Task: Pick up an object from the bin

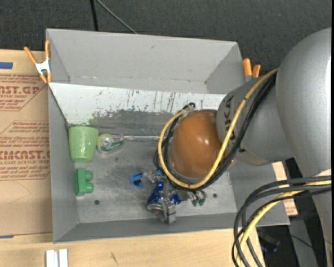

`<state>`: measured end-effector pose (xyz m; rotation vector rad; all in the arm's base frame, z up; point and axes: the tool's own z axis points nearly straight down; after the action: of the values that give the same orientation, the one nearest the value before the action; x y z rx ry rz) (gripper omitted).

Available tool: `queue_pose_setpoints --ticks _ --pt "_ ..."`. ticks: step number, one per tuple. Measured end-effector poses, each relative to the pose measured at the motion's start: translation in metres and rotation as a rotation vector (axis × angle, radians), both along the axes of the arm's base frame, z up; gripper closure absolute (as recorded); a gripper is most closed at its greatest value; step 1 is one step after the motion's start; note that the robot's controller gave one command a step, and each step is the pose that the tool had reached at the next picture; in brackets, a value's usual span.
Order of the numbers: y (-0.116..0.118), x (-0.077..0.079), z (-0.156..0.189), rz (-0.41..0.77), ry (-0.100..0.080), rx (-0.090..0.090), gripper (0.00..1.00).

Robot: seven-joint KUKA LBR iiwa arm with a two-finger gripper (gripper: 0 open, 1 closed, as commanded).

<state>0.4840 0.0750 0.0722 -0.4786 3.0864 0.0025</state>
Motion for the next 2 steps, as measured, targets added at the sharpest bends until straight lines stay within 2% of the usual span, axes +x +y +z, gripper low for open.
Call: queue_pose_setpoints --ticks 1,2 --pt "0.0008 0.0012 0.0003 -0.001 -0.004 0.002 0.00" --pt "0.0013 0.0000 0.0000 0.000 0.000 0.002 1.00"
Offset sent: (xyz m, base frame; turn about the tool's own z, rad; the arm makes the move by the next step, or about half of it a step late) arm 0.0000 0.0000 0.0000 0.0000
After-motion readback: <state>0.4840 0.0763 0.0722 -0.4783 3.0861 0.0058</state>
